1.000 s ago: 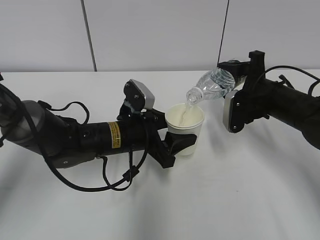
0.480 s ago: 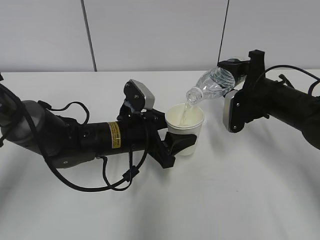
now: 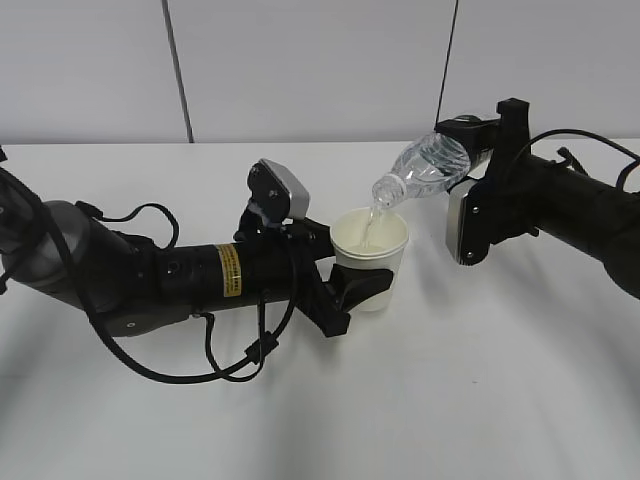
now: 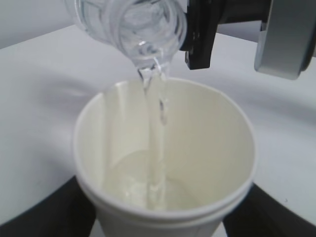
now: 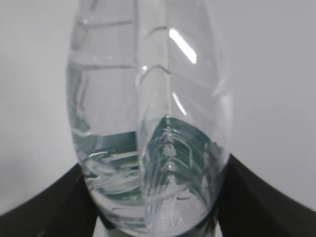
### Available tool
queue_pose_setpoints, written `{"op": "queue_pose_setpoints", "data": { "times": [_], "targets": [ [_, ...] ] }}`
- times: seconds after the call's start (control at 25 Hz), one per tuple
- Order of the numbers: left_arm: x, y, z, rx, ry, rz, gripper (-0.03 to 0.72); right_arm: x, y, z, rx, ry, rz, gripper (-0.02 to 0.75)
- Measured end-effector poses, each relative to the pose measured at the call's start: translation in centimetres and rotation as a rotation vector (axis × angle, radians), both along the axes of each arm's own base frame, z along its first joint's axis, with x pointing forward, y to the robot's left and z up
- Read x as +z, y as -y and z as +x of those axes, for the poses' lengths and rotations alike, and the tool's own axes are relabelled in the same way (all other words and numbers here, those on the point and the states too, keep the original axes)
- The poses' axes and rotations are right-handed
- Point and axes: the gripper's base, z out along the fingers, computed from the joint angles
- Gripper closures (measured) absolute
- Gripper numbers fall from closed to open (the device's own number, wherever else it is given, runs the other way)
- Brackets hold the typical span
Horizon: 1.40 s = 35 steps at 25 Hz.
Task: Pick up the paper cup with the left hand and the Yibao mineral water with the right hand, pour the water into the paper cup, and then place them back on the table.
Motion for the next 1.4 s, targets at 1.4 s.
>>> {"op": "queue_pose_setpoints", "data": {
  "times": [1.4],
  "targets": [
    [0.03, -0.03, 0.08, 0.011, -0.003, -0.005, 0.237, -0.24, 0.01, -0.24, -0.016, -0.065, 0.122, 0.265]
  ]
}}
